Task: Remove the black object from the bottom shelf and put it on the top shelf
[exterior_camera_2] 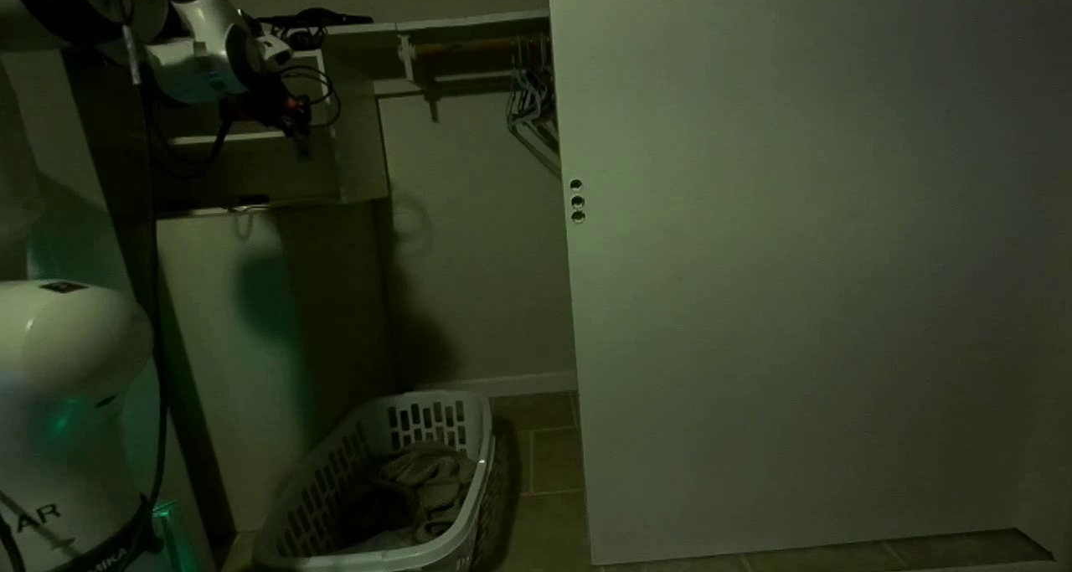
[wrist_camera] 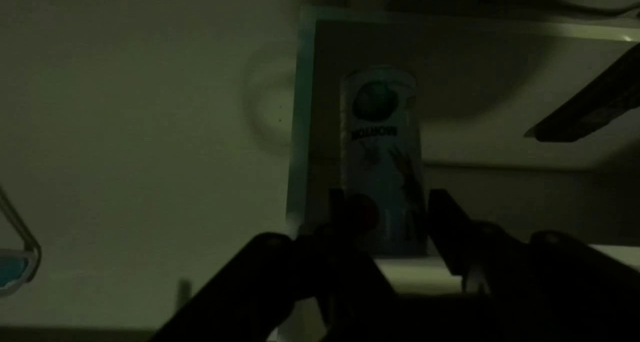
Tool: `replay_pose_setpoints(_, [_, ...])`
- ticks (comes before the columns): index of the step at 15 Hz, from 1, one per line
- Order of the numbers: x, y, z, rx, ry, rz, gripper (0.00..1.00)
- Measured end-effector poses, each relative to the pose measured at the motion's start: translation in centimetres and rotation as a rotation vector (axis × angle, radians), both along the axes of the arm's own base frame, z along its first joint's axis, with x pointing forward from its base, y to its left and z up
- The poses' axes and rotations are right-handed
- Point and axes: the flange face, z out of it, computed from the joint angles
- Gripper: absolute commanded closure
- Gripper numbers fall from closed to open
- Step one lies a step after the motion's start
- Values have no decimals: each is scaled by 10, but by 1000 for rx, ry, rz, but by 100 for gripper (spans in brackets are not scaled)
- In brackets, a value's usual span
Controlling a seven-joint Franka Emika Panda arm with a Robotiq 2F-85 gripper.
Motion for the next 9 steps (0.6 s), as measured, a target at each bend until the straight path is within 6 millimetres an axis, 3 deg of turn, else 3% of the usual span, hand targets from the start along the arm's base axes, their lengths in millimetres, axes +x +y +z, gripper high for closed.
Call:
replay_pose_setpoints(4, [-25,-4,30,72,-77,20,79])
replay_pose_setpoints(9, [-39,1,49,142,-139,61,79])
